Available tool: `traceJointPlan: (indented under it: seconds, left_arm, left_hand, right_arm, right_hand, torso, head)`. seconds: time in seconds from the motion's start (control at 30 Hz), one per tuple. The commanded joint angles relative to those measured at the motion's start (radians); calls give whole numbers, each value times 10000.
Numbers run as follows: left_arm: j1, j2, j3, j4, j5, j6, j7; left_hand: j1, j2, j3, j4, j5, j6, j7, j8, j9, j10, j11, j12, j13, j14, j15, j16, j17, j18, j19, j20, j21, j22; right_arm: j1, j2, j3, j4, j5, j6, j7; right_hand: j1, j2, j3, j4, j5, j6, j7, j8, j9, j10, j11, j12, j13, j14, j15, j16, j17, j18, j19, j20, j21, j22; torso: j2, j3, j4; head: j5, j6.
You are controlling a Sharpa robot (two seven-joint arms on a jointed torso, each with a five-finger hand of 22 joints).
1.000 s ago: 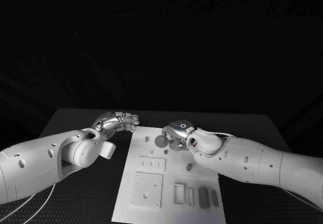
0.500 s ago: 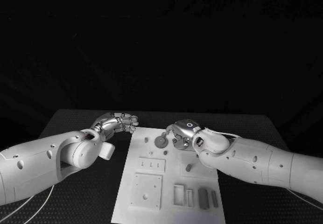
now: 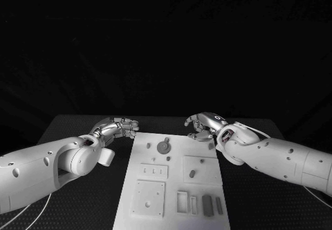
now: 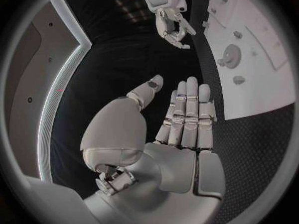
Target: Assemble the parts on the task board
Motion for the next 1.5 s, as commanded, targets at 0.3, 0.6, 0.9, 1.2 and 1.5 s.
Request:
traceJointPlan:
  seconds: [0.3,0.6,0.9,1.2,1.5]
  left_arm:
    - [6,28,8,-112,-55,179,152]
    - [-2,72,4,-228,-61,221,153]
    - [-19,128,3,-326,-63,261,156]
    - [-49,125,2,-371,-65,273,155]
    - [-65,137,2,-391,-67,287,154]
  left_hand:
    - [-129,29,22,-67,-64,44,-42,0,31,147,-48,23,38,21,20,-78,33,172,-101,3,49,140]
    - [-134,28,22,-70,-65,40,-41,-3,31,147,-49,19,39,20,21,-84,38,171,-103,4,50,140]
    - [-138,32,24,-73,-65,34,-40,-8,32,144,-48,14,39,19,21,-90,42,171,-106,4,51,139]
    - [-141,37,26,-77,-65,29,-38,-11,33,142,-47,9,38,18,22,-95,46,171,-108,5,51,138]
    - [-141,40,27,-77,-65,29,-38,-11,33,141,-47,8,39,18,22,-96,47,171,-109,5,51,138]
  right_arm:
    - [-15,-616,11,-950,2736,1579,1801]
    - [-159,-875,8,-1288,3053,2112,1876]
    - [-417,-875,7,-1507,3059,2262,1885]
    - [-797,-611,8,-1901,3043,2258,1946]
    - [-922,-471,8,-2075,3040,2258,1992]
  right_hand:
    - [-196,372,-2113,-457,881,-100,139,40,-83,-987,262,-27,26,-402,53,-194,123,444,-661,-16,-215,150]
    - [-151,411,-2982,-461,1109,-250,118,32,-133,-1249,254,-56,13,-668,54,-274,192,444,-970,66,-327,144]
    - [-98,461,-3198,-465,1073,-249,109,54,-142,-1295,246,-52,4,-711,49,-286,208,444,-1032,85,-356,141]
    - [36,548,-3298,-477,1092,-233,101,75,-150,-1316,238,-43,-2,-729,40,-288,221,444,-1060,89,-368,140]
    - [496,814,-3123,-449,500,-176,86,111,-173,-1315,223,-21,-17,-727,28,-284,235,444,-1058,99,-379,135]
  torso:
    - [8,103,-91]
    - [32,236,-175]
    - [34,247,-193]
    - [29,236,-156]
    - [18,215,-170]
  head:
    - [-127,76]
    - [-76,47]
    - [-107,0]
    - [-117,-65]
    - [-82,-117]
